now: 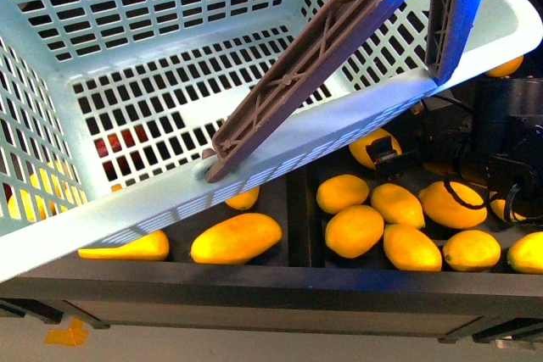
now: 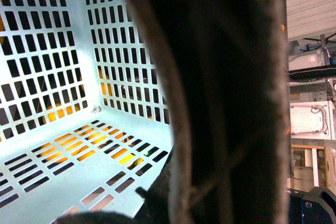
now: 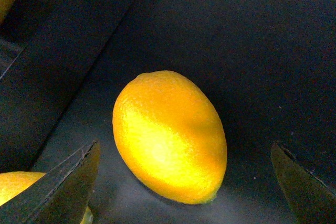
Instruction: Pick lemon and mango into basket
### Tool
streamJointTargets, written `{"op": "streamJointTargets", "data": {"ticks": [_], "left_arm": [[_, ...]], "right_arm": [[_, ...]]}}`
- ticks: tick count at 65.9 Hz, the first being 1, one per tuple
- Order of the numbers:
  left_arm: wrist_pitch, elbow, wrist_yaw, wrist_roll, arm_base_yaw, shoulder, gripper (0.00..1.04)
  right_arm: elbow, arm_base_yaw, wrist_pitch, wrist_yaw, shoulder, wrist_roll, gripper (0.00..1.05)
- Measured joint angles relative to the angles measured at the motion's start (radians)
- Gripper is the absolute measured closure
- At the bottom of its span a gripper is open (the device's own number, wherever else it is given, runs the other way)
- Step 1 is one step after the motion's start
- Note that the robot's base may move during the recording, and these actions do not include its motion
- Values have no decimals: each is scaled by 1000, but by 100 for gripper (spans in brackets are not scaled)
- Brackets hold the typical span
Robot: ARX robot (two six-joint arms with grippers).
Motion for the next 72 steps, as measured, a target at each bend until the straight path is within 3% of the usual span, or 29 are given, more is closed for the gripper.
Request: {"op": "streamJointTargets", "data": {"ticks": [56, 66, 72], "left_arm": [[0, 0, 0, 0, 0, 0, 100], [0, 0, 0, 0, 0, 0, 100], [0, 0, 0, 0, 0, 0, 100]], "right_arm": [[216, 39, -138, 31, 128, 29, 9], [219, 42, -138, 37, 128, 42, 30], [219, 42, -138, 40, 128, 45, 33]]}}
